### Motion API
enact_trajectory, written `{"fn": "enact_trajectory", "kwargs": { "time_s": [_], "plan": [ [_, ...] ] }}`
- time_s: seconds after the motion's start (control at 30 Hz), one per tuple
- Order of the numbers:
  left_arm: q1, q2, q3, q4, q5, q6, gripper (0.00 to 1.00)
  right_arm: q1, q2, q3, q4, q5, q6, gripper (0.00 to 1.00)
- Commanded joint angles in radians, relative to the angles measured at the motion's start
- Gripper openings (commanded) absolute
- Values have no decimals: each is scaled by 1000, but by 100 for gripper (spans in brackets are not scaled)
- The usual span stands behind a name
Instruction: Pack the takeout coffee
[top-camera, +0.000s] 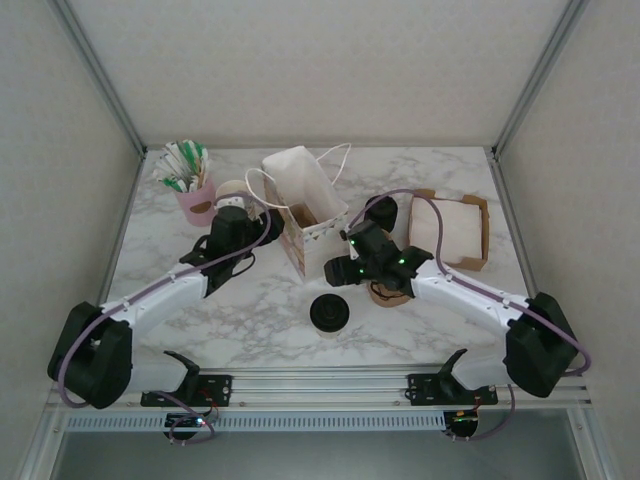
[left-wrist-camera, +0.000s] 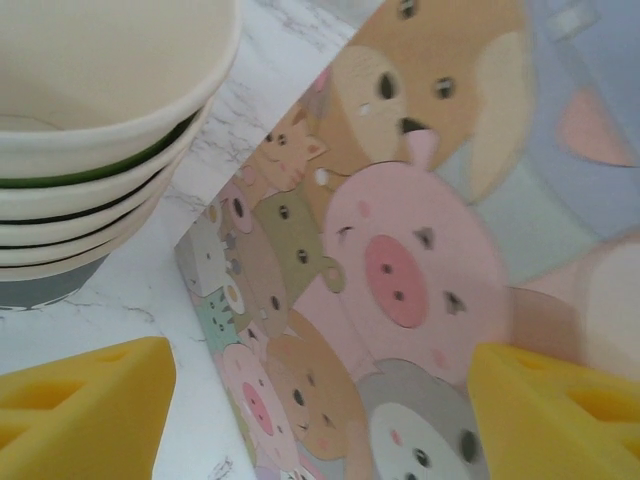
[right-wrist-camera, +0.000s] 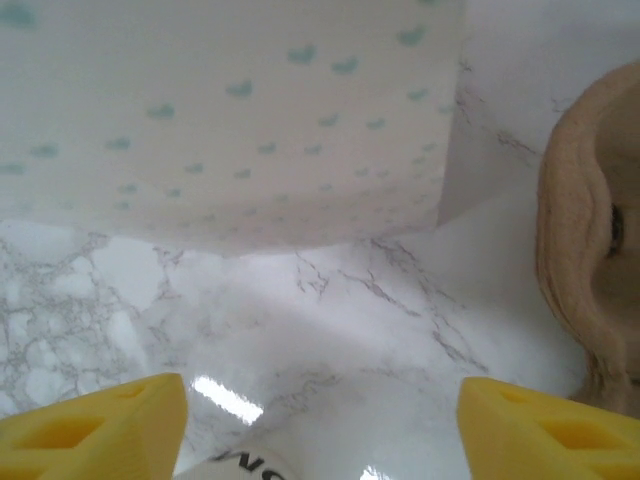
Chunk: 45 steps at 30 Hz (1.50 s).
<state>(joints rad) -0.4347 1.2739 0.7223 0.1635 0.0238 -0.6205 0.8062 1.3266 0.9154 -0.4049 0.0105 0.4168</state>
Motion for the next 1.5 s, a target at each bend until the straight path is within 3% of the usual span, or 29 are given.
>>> {"fn": "enact_trajectory", "kwargs": {
  "time_s": [0.0, 0.07, 0.13, 0.17, 0.4, 0.7, 0.83, 1.13, 1.23, 1.47],
  "plan": [
    [5, -107, -30, -45, -5, 3, 80, -3, -92, 5, -116, 31, 11, 79],
    [5, -166, -51, -74, -5, -3, 82, -3, -132, 8, -174, 34, 16, 84],
    [4, -225, -68, -104, -2, -10, 84, -3, -173, 10, -216, 29, 24, 97],
    [2, -257, -77, -120, 4, -11, 86, -4, -191, 13, -240, 28, 34, 99],
    [-5, -468, -125, -208, 108, 17, 100, -3, -229, 131, -500, 186, 167, 99],
    [-7, -625, -114, -304, 230, 1, 100, -4, -413, 109, -482, 285, 143, 99],
    [-9, -664, -107, -296, 226, -9, 100, -4, -438, 144, -515, 274, 123, 99],
    [-12, -827, -158, -198, 222, 39, 100, -2, -396, 153, -448, -4, 57, 99],
    [-12, -889, -213, -150, 214, 22, 100, 15, -353, 168, -454, -35, 56, 98],
    [-13, -822, -271, -172, 222, -24, 100, 83, -186, 264, -557, -53, 51, 94]
  ]
}}
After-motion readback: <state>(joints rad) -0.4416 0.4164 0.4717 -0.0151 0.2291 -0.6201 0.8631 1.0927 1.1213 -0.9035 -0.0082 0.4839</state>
